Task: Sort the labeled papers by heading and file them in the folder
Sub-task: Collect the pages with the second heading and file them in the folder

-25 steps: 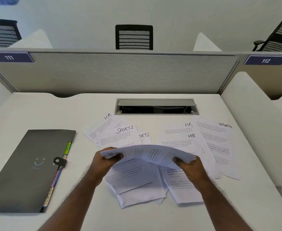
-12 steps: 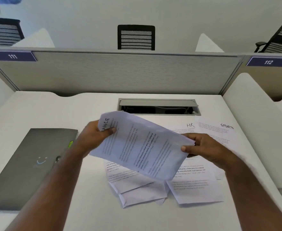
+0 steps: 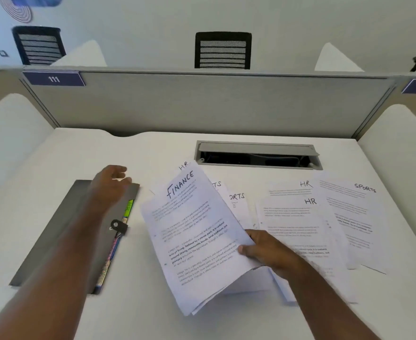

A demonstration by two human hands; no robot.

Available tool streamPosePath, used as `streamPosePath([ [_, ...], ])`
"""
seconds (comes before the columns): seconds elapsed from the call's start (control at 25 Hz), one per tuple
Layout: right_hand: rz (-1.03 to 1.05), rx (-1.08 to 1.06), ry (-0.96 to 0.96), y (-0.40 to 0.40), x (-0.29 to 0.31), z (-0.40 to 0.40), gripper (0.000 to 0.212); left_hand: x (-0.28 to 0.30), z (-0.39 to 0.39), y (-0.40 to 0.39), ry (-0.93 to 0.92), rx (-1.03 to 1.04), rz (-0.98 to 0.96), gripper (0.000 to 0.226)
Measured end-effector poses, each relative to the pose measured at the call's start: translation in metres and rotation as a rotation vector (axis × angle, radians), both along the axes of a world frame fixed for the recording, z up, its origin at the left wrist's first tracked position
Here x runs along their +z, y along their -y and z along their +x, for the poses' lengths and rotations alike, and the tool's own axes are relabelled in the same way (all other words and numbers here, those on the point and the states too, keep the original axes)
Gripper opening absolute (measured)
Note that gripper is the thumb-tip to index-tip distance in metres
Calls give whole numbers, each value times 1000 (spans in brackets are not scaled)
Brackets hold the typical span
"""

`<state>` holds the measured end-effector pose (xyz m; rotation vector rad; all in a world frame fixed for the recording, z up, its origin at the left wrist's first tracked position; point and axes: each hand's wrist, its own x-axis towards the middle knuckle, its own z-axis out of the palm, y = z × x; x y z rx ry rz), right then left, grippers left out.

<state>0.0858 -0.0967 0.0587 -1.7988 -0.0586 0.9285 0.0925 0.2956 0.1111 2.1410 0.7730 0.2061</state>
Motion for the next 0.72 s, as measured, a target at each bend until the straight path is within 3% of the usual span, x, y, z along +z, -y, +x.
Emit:
streamPosePath([
  [0.12, 74, -146, -79, -26, -18, -21, 26, -67, -41, -66, -193, 132, -82, 40],
  [0.28, 78, -189, -98, -57, -41, -46, 26, -129, -87, -74, -530, 3, 357, 60],
  [0.36, 78, -205, -112, -69, -49, -56, 26, -135, -92, -67, -562, -72, 375, 74],
  [0.56, 42, -208, -104, -93, -56, -68, 23, -137, -87, -64, -606, -98, 393, 81],
  [0.72, 41, -190, -58, -103, -63, -69, 24, -126, -79, -52, -670, -168, 429, 65],
])
